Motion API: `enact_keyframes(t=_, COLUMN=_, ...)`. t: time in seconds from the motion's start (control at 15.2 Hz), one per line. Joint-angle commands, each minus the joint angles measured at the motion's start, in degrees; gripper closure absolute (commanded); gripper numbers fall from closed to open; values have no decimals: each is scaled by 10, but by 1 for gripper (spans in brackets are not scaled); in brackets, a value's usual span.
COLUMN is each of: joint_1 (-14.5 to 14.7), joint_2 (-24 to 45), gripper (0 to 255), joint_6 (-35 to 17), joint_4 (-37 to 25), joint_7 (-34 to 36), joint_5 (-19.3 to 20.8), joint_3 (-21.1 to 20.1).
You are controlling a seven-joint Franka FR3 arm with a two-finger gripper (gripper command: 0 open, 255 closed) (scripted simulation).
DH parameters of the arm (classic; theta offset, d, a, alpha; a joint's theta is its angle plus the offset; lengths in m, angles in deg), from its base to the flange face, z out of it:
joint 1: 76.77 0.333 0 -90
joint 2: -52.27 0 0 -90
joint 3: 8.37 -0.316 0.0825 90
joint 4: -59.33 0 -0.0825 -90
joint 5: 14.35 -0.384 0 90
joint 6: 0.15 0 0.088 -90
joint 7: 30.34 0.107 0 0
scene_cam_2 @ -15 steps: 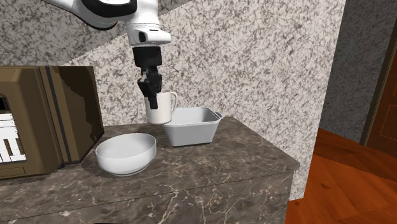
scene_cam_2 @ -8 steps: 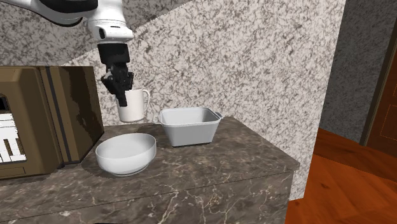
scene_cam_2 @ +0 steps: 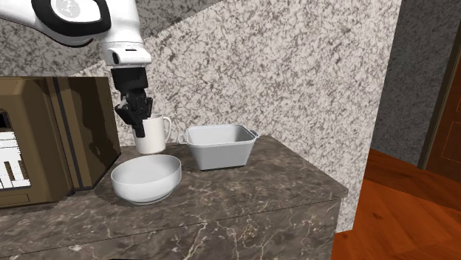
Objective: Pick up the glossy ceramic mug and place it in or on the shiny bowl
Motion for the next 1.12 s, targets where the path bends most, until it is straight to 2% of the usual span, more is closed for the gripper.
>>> enact_keyframes(t=0.0, joint_1=2, joint_2=1, gripper=255, joint_6=-14, joint_4=13, joint_7=-1, joint_5=-5, joint_3=-6)
enact_keyframes(t=0.53, joint_1=5, joint_2=18, gripper=255, joint_6=-85, joint_4=65, joint_7=-5, joint_5=-27, joint_3=-36)
enact_keyframes(t=1.06, joint_1=5, joint_2=18, gripper=255, joint_6=-85, joint_4=65, joint_7=-5, joint_5=-27, joint_3=-36)
